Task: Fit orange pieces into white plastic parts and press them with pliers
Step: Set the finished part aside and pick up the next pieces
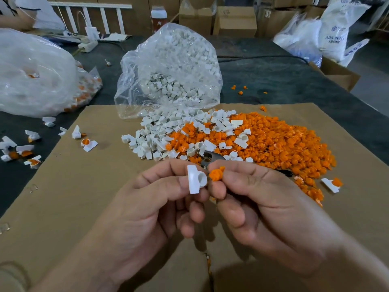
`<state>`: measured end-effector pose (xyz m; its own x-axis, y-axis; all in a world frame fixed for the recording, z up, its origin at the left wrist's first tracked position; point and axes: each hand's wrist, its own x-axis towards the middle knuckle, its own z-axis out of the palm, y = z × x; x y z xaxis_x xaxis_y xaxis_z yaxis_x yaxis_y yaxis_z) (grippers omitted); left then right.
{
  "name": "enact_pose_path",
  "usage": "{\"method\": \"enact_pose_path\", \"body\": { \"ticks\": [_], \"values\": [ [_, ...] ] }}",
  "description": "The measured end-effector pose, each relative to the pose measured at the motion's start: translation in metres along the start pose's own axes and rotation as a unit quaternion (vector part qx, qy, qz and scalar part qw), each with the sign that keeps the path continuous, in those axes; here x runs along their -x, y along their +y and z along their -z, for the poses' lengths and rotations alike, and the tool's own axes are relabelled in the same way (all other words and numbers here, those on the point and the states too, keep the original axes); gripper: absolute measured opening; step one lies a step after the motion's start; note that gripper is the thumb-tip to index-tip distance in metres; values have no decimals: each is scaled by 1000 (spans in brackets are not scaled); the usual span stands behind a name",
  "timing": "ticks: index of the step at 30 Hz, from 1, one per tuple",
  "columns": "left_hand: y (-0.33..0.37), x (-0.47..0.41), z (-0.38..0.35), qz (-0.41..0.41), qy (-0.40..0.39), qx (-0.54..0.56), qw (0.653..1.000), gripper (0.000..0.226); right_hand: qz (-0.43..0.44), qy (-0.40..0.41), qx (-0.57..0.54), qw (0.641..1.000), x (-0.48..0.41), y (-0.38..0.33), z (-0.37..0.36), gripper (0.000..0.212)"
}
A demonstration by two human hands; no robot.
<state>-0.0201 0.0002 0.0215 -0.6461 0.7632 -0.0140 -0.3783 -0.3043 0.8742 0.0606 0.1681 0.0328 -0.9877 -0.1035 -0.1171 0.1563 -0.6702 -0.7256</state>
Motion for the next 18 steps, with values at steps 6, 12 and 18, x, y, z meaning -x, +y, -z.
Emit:
{"method": "enact_pose_path", "body": {
  "ticks": [6,12,18],
  "values": [
    [-5,-1,2,14,-4,10,1000,29,177,132,388,895,4,10,-3,17],
    [-6,-2,2,14,20,10,1000,22,273,143,637,707,11,12,-6,11],
    [-9,0,0,14,77,-39,996,21,300,149,742,581,8,12,-4,12]
  ]
}}
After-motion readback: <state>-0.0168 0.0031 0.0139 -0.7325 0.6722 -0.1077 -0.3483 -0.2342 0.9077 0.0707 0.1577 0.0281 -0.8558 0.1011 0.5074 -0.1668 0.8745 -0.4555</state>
